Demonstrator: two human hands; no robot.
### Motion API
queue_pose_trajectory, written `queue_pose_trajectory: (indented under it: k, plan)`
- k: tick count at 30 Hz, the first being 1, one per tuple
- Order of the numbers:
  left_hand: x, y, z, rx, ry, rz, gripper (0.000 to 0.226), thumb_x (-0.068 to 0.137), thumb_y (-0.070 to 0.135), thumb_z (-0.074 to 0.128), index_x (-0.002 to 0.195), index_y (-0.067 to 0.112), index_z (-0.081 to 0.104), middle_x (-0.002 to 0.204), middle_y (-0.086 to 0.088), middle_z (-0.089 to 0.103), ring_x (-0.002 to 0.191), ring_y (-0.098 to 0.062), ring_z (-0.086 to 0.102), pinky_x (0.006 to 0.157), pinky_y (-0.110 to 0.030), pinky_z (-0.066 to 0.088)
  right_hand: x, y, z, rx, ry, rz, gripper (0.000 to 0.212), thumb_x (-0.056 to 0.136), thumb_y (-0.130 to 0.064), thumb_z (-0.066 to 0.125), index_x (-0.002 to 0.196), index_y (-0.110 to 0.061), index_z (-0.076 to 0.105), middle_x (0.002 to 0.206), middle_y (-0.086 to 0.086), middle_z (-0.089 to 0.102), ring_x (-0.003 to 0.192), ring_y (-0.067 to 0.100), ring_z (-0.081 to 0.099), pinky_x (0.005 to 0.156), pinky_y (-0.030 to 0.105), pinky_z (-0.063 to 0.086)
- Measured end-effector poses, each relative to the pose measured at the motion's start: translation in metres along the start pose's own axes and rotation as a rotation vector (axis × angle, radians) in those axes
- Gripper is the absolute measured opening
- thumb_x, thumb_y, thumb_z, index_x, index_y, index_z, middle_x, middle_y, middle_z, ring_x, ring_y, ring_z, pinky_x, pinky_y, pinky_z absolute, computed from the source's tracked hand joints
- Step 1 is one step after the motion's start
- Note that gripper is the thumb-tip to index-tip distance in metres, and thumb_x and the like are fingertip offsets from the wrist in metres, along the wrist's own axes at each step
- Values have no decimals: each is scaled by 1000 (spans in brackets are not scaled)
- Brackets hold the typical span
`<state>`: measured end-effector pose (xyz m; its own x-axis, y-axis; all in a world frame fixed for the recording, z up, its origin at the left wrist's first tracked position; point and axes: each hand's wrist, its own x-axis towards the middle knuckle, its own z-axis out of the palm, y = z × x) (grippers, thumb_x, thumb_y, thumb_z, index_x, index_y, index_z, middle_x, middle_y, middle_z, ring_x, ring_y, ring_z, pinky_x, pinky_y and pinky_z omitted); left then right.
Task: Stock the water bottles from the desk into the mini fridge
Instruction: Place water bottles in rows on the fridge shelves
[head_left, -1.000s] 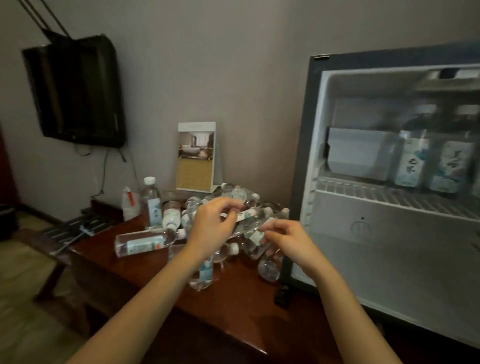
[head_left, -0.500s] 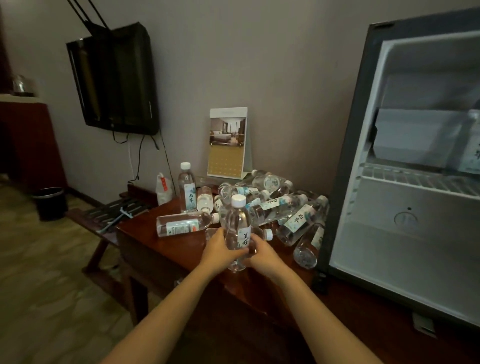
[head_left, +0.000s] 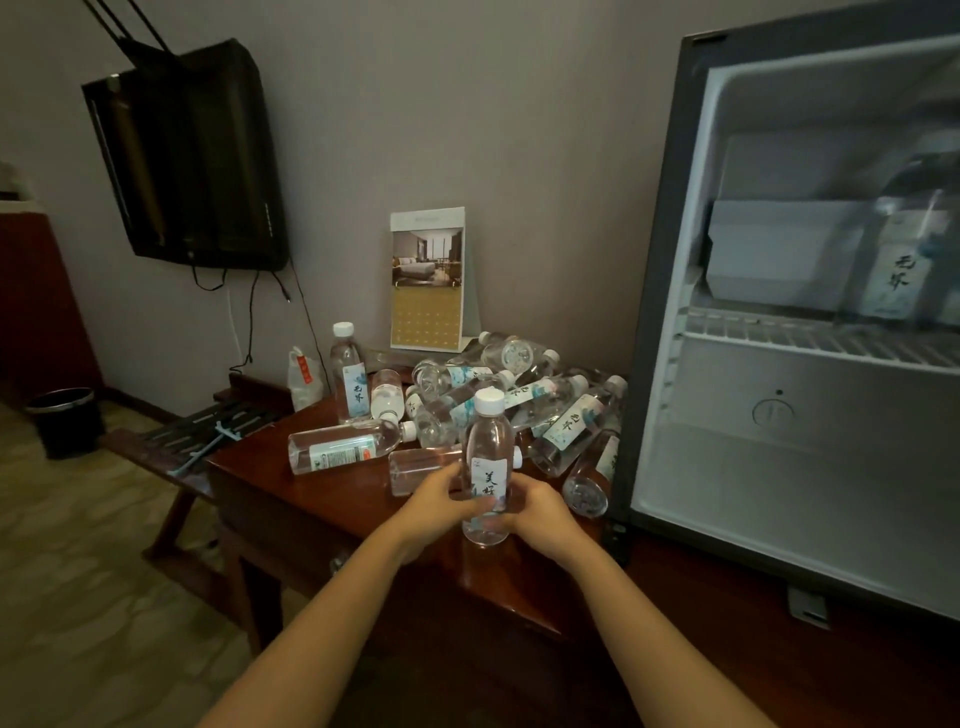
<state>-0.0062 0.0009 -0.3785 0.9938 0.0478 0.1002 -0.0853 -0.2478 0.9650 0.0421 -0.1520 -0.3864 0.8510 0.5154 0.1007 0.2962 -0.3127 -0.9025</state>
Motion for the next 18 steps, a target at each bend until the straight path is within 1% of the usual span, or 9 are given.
queue_pose_trajectory:
  k: [2, 4, 6, 9, 10, 12, 13, 15, 18]
  plan:
    - [0, 2, 9, 12, 9, 0, 44, 72, 18, 79, 111, 25, 59, 106, 10, 67, 96, -1, 63, 74, -16, 51, -7, 2, -4, 5, 42, -11, 52, 70, -10, 78, 118, -17, 58, 112, -2, 66, 97, 8, 63, 83, 24, 52]
    - [2, 4, 16, 48, 14, 12, 46, 70, 17, 81, 112, 19, 61, 106, 6, 69, 96, -6, 65, 80, -23, 53, -14, 5, -9, 5, 87, -13, 53, 66, -13, 81, 112, -21, 57, 106, -6, 66, 94, 7, 63, 81, 24, 53]
    - [2, 9, 23, 112, 12, 41, 44, 70, 16, 81, 110, 19, 63, 103, 7, 70, 93, -5, 66, 83, -27, 54, -21, 7, -15, 13, 108, -24, 55, 62, -16, 84, 107, -27, 54, 101, -12, 65, 92, 3, 62, 79, 22, 53]
    - [1, 24, 33, 222, 37, 120, 39, 69, 24, 80, 104, 28, 63, 97, 14, 70, 85, 4, 65, 76, -19, 54, -32, 3, -28, 40, 137, -56, 55, 57, -20, 87, 99, -37, 54, 96, -18, 66, 89, -2, 63, 74, 17, 52]
    - [1, 32, 36, 234, 46, 152, 38, 69, 25, 80, 103, 29, 63, 95, 14, 70, 83, 6, 65, 74, -18, 54, -35, -1, -34, 51, 156, -68, 53, 56, -22, 87, 96, -38, 56, 93, -17, 68, 86, -2, 64, 72, 17, 52]
    - [2, 49, 43, 239, 51, 204, 35, 71, 26, 79, 100, 33, 61, 94, 13, 70, 81, 4, 66, 72, -20, 55, -41, -12, -49, 67, 193, -90, 50, 54, -24, 88, 93, -37, 59, 87, -14, 69, 80, -1, 65, 65, 16, 52]
    - [2, 59, 47, 239, 55, 228, 34, 71, 27, 78, 98, 36, 60, 94, 14, 70, 82, 4, 66, 73, -21, 56, -45, -18, -58, 71, 212, -99, 49, 53, -24, 88, 92, -36, 61, 85, -11, 69, 77, 2, 65, 62, 18, 53]
    - [1, 79, 54, 226, 66, 285, 32, 71, 30, 78, 93, 41, 58, 89, 20, 68, 81, 7, 65, 69, -19, 56, -54, -34, -77, 64, 247, -118, 43, 54, -25, 88, 88, -37, 64, 81, -7, 69, 74, 7, 65, 61, 24, 55]
    - [1, 111, 70, 182, 79, 367, 31, 69, 35, 78, 90, 45, 56, 82, 24, 67, 79, 9, 65, 65, -17, 55, -71, -60, -106, 75, 283, -192, 39, 59, -16, 85, 83, -40, 68, 79, -14, 71, 71, 1, 66, 56, 13, 50]
